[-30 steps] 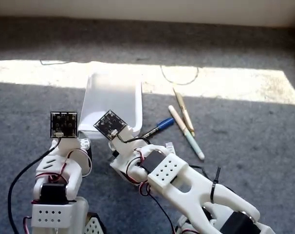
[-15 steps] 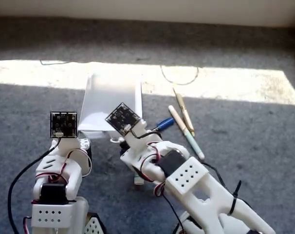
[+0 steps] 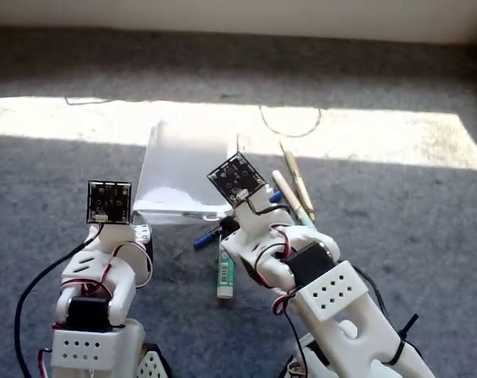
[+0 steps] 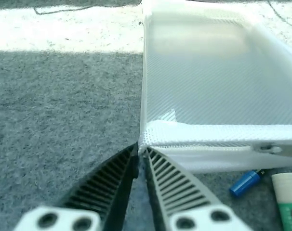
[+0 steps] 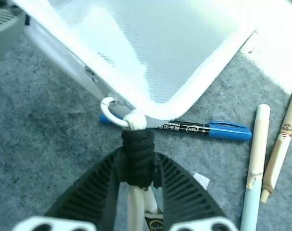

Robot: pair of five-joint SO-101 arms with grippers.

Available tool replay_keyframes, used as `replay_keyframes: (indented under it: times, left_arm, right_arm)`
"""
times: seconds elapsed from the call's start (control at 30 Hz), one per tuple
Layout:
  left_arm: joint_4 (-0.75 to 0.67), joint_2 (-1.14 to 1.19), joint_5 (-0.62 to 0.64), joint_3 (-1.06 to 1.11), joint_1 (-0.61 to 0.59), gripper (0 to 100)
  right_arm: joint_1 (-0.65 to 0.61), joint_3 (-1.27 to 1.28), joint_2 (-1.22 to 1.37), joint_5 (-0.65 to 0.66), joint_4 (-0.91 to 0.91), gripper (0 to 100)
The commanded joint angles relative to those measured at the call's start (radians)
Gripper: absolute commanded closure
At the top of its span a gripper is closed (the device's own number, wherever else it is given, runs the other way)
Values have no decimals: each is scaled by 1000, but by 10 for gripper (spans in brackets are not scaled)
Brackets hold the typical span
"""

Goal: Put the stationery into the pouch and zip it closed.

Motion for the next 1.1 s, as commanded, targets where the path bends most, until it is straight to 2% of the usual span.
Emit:
replay_keyframes:
  times: [0.0,0.3,0.5,0.67,0.77,1.07]
  left_arm:
    - [2,-13,-8,-50,2,995]
    - [2,-13,-8,-50,2,995]
    - [2,-13,-8,-50,2,989]
    - [0,-12,2,-48,2,835]
    - [-3,-12,55,-38,2,764]
    - [-6,-12,41,-22,8,755]
  right_arm:
    - [84,-36,-38,35,8,994]
    - [180,-39,-39,38,8,994]
    - [157,-45,-39,37,73,994]
    - [76,-48,-61,32,116,994]
    - [38,-45,-130,31,133,994]
    - [-12,-45,-341,31,203,994]
